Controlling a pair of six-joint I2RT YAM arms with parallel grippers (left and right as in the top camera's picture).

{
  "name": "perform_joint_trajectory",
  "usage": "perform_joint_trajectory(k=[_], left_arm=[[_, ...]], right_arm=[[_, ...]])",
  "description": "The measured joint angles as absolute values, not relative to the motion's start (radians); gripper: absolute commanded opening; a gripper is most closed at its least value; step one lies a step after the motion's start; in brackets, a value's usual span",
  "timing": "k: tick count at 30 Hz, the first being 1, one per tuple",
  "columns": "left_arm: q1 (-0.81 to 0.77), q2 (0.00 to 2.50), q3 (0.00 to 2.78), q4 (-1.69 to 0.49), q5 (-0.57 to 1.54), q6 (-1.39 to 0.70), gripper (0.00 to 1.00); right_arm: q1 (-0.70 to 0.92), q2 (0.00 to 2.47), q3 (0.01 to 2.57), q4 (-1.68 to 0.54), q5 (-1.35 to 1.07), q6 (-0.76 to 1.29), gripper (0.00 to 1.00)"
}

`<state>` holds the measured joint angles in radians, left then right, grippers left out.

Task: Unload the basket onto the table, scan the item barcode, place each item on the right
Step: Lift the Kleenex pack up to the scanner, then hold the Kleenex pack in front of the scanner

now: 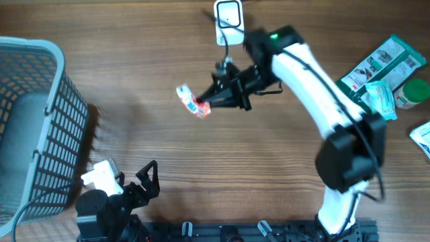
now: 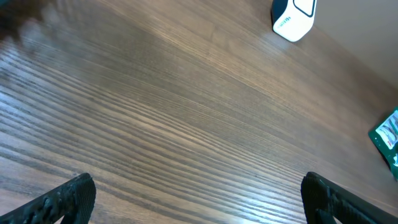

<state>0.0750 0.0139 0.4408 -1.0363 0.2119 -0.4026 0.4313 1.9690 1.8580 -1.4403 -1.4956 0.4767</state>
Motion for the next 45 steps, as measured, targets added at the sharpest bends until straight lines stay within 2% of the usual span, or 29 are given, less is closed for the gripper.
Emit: perform_joint_trajectory(k=[2, 3, 4, 7, 8, 11, 13, 16, 17, 22, 27, 33, 40, 43, 45], left_arm=[[0.075, 0.014, 0.441, -1.037, 0.212, -0.403, 1.0], [0.075, 0.014, 0.441, -1.036, 0.212, -0.402, 1.0], [0.075, 0.014, 0.441, -1.038, 0.212, -0.402, 1.0], [0.075, 0.014, 0.441, -1.038, 0.212, -0.403, 1.0], [0.075, 0.014, 0.441, -1.038, 0.212, -0.403, 1.0], [0.075, 0.014, 0.441, -1.037, 0.212, -0.403, 1.0], [0.075, 0.014, 0.441, -1.037, 0.212, -0.403, 1.0], [0.075, 0.014, 0.441, -1.037, 0.212, -0.403, 1.0], [0.075, 0.012, 0.441, -1.04, 0.212, -0.403, 1.0], [0.075, 0.013, 0.441, -1.037, 0.212, -0.403, 1.0], [0.075, 0.013, 0.441, -1.038, 0.212, -0.402, 1.0], [0.075, 0.013, 0.441, -1.039, 0.212, -0.402, 1.0], [0.075, 0.013, 0.441, -1.039, 0.212, -0.402, 1.0], [0.075, 0.013, 0.441, -1.04, 0.212, -0.402, 1.0], [0.075, 0.013, 0.441, -1.038, 0.212, -0.402, 1.0]], right_arm=[[0.438, 1.888, 1.985, -1.148, -1.339, 0.666, 0.04], [0.448, 1.837, 2.014, -1.007, -1.191, 0.721, 0.04], [0.473, 1.787, 2.035, -0.916, -0.941, 0.735, 0.05], [0.609, 1.655, 2.047, -0.878, -0.041, 0.721, 0.04], [0.623, 1.653, 2.051, -0.857, 0.185, 0.717, 0.04], [0.617, 1.721, 2.051, -0.823, 0.625, 0.624, 0.04], [0.611, 1.806, 2.05, -0.823, 0.736, 0.577, 0.04], [0.611, 1.928, 2.043, -0.675, 0.76, 0.532, 0.04], [0.61, 1.979, 2.044, -0.551, 0.765, 0.493, 0.04], [0.594, 2.285, 2.039, -0.123, 0.768, 0.15, 0.04], [0.545, 2.423, 2.035, 0.088, 0.678, 0.084, 0.04], [0.459, 2.481, 2.035, 0.061, 0.558, 0.223, 0.04], [0.453, 2.512, 2.037, 0.023, 0.472, 0.321, 0.04], [0.455, 2.454, 2.036, -0.105, 0.499, 0.311, 0.04], [0.457, 2.345, 2.032, -0.275, 0.566, 0.276, 0.04]])
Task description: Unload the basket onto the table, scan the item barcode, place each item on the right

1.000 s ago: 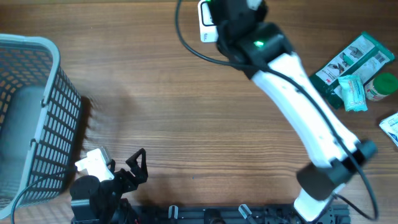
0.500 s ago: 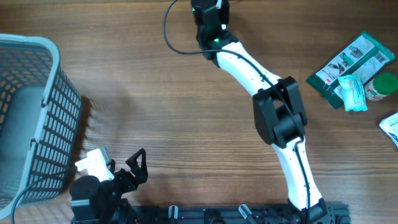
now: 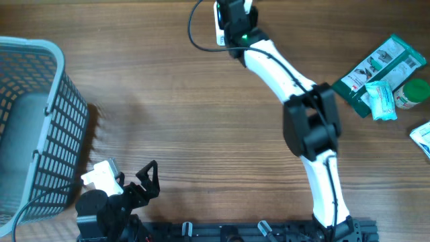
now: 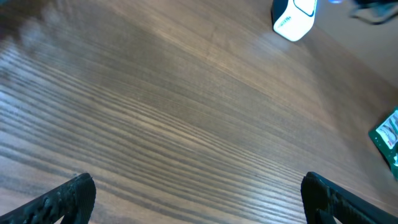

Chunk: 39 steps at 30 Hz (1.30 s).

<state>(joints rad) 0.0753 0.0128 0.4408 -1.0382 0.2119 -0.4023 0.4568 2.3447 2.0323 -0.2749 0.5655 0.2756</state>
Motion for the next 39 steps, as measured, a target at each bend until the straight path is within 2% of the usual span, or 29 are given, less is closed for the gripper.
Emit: perform_joint_trajectory(k=[5, 8, 13, 19, 20, 21, 23, 27, 30, 33, 35, 39], left_arm=[[0.075, 0.014, 0.441, -1.039, 0.212, -0.402, 1.0], [0.075, 0.014, 0.441, -1.039, 0.212, -0.403, 1.0], [0.075, 0.014, 0.441, -1.04, 0.212, -0.403, 1.0], [0.075, 0.014, 0.441, -1.04, 0.212, -0.403, 1.0], [0.075, 0.014, 0.441, -1.039, 0.212, -0.403, 1.0], [0.075, 0.014, 0.441, -1.039, 0.212, -0.403, 1.0], [0.075, 0.014, 0.441, -1.04, 0.212, -0.403, 1.0], [0.075, 0.014, 0.441, -1.04, 0.212, -0.402, 1.0], [0.075, 0.014, 0.441, -1.04, 0.212, -0.403, 1.0], [0.075, 0.014, 0.441, -1.04, 0.212, -0.402, 1.0], [0.075, 0.014, 0.441, -1.04, 0.212, -0.403, 1.0], [0.075, 0.014, 0.441, -1.04, 0.212, -0.402, 1.0]], right_arm=[[0.415, 2.025, 2.053, -0.761, 0.839, 0.229, 0.04], [0.241, 2.003, 2.013, -1.0, 0.857, 0.248, 0.04], [-0.054, 2.031, 1.765, -1.119, 0.664, 0.347, 0.04], [-0.287, 2.042, 1.469, -1.061, 0.441, 0.467, 0.04], [-0.308, 2.042, 1.458, -1.061, 0.433, 0.476, 0.64], [-0.336, 2.042, 1.455, -1.062, 0.428, 0.488, 1.0], [-0.388, 2.042, 1.455, -1.062, 0.389, 0.492, 1.0], [-0.448, 2.012, 1.528, -1.127, 0.132, 0.333, 1.0], [-0.427, 1.819, 1.555, -1.149, -0.052, 0.252, 1.0], [-0.425, 1.491, 1.579, -1.194, -0.278, 0.196, 1.0], [-0.425, 1.27, 1.594, -1.251, -0.36, 0.192, 1.0], [-0.425, 1.047, 1.594, -1.268, -0.4, 0.192, 1.0]])
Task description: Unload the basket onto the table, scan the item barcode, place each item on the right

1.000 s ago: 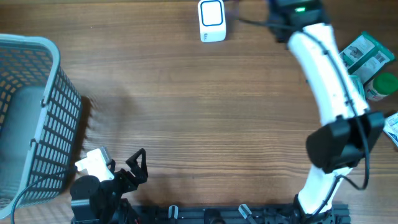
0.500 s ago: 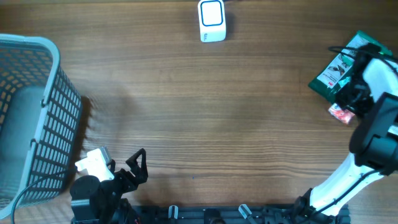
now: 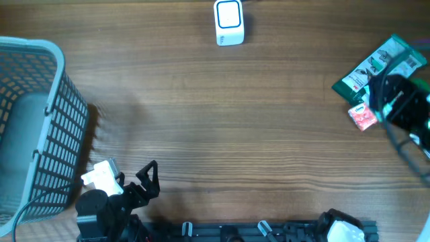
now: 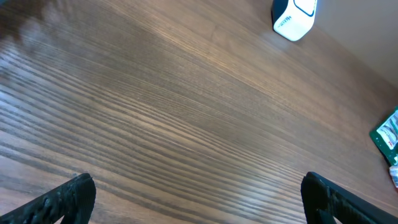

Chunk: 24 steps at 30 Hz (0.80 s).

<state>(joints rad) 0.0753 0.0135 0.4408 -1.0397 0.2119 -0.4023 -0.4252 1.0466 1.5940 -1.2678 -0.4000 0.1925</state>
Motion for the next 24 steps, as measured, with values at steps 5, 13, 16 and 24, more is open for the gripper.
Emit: perform_joint_trajectory(k=[5, 13, 16, 24], left_arm=[[0.075, 0.014, 0.441, -1.04, 0.212, -0.402, 1.0], [0.075, 0.014, 0.441, -1.039, 0.212, -0.402, 1.0], [0.075, 0.013, 0.441, -1.038, 0.212, -0.402, 1.0], [0.075, 0.013, 0.44, -1.039, 0.212, -0.402, 1.0]], right_arm=[[-0.425, 0.896, 1.594, -1.28, -0.408, 0.192, 1.0], [-0.248, 0.564, 1.405, -1.074, -0.265, 0.192, 1.0], [-0.24, 0.34, 1.17, -0.841, -0.246, 0.217, 1.0], [-0.222, 0.028, 0.474, -0.265, -0.234, 0.509, 1.0]])
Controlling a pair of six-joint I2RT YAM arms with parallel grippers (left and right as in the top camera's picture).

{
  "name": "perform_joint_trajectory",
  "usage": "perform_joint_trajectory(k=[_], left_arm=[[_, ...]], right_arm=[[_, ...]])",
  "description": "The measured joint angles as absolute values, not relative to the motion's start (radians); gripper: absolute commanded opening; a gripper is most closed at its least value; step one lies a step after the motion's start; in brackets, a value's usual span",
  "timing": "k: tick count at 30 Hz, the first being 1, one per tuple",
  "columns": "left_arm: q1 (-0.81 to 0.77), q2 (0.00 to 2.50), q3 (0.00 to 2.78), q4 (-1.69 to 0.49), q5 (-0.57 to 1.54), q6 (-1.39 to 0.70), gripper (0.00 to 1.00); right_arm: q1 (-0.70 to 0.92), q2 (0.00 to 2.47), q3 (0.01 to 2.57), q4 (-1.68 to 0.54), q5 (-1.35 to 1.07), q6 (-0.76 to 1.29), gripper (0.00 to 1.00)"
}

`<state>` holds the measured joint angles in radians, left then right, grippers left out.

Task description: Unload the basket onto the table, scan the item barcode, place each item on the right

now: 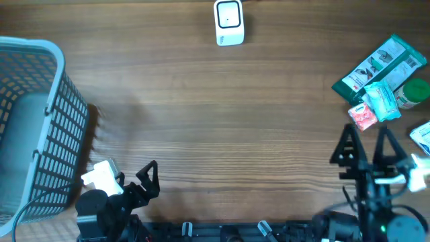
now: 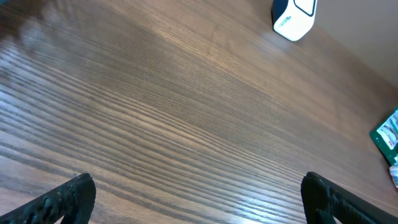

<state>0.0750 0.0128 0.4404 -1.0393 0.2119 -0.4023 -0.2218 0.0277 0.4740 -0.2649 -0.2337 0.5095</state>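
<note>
The white barcode scanner (image 1: 228, 21) stands at the far edge of the table and shows in the left wrist view as scanner (image 2: 293, 17). A small red-and-white packet (image 1: 363, 116) lies at the right, touching a teal packet (image 1: 383, 101). My right gripper (image 1: 366, 148) stands open at the near right, just in front of the red packet, with nothing between its fingers. At the near left my left gripper (image 1: 144, 180) is parked. In its wrist view the left gripper (image 2: 199, 202) is wide open over bare wood.
A grey mesh basket (image 1: 40, 121) fills the left side. At the right lie a green package (image 1: 381, 67), a green-lidded jar (image 1: 411, 93) and a white packet (image 1: 422, 134). The green package's edge (image 2: 388, 134) shows in the left wrist view.
My right gripper was over the pile at the right with the red packet under it. Now it stands open at the near right, and the packet lies free beside the teal packet.
My right gripper held the red-and-white packet in mid-table below the scanner. Then the arm reached up to the scanner itself. Then it was at the right-hand pile with the packet. Now the packet lies there and the gripper is drawn back. The left arm never moved.
</note>
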Motion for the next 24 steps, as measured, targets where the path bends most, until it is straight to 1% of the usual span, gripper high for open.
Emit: perform_joint_trajectory(k=[5, 8, 10, 14, 16, 17, 22, 24], left_arm=[[0.075, 0.013, 0.44, -1.04, 0.212, -0.403, 1.0], [0.075, 0.013, 0.44, -1.04, 0.212, -0.402, 1.0], [0.075, 0.013, 0.44, -1.04, 0.212, -0.403, 1.0], [0.075, 0.013, 0.44, -1.04, 0.212, -0.403, 1.0], [0.075, 0.013, 0.44, -1.04, 0.212, -0.403, 1.0], [0.075, 0.013, 0.44, -1.039, 0.212, -0.403, 1.0], [0.075, 0.013, 0.44, -1.04, 0.212, -0.402, 1.0], [0.075, 0.013, 0.44, -1.04, 0.212, -0.402, 1.0]], right_arm=[[-0.185, 0.02, 0.152, 0.063, -0.227, 0.539, 1.0], [-0.185, 0.02, 0.049, 0.163, -0.192, 0.567, 1.0], [-0.184, 0.019, 0.023, 0.162, -0.168, 0.586, 1.0], [-0.125, 0.015, 0.006, 0.007, -0.07, 0.595, 1.0], [-0.097, 0.015, 0.006, 0.001, -0.039, 0.586, 1.0], [-0.087, 0.015, 0.006, 0.001, -0.032, 0.563, 1.0], [-0.04, 0.015, 0.006, 0.0, -0.022, 0.314, 1.0], [-0.04, 0.015, 0.006, 0.0, -0.022, 0.266, 1.0]])
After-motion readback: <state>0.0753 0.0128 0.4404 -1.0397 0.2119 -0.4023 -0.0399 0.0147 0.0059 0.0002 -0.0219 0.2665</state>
